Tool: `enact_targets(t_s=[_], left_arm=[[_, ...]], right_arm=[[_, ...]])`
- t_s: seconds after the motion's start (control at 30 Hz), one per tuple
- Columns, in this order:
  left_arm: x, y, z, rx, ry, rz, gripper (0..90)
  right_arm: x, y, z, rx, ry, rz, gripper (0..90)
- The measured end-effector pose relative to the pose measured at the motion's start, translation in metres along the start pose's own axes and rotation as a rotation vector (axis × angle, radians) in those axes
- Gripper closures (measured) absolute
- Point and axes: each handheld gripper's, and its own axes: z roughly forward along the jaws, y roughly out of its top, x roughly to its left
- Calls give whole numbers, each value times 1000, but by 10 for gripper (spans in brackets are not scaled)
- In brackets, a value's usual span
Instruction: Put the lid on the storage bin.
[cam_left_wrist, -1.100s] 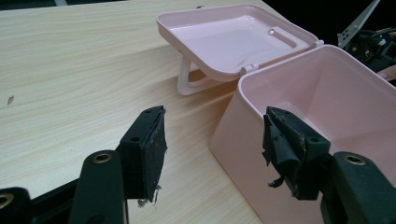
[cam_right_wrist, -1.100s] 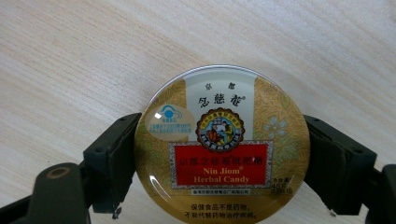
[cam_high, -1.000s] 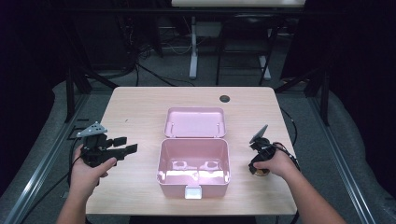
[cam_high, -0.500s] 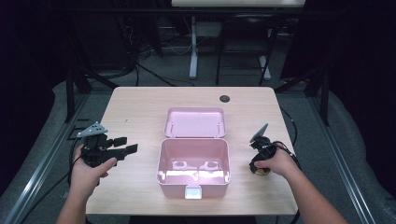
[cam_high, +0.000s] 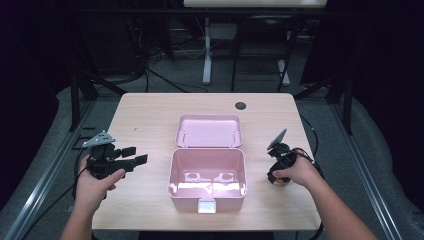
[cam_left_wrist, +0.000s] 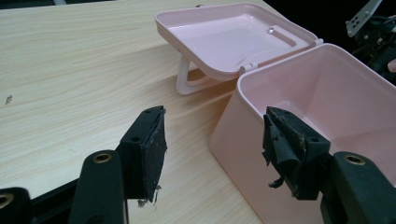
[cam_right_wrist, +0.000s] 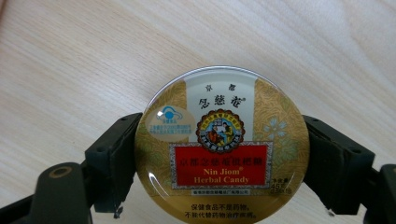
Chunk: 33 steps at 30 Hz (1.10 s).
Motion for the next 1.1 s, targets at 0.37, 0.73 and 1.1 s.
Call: enact_targets(t_s=[0.37,0.73,1.1], left_arm=[[0,0,0,1,-1,1,394],[0,-1,1,12,-4,-3,393],[0,0,1,15,4,4,393]], right_arm=[[9,7,-13,-1,-12,-43,196],[14,11,-25,-11,-10,-69,197],[18,16,-41,-13,-21,-91,197]])
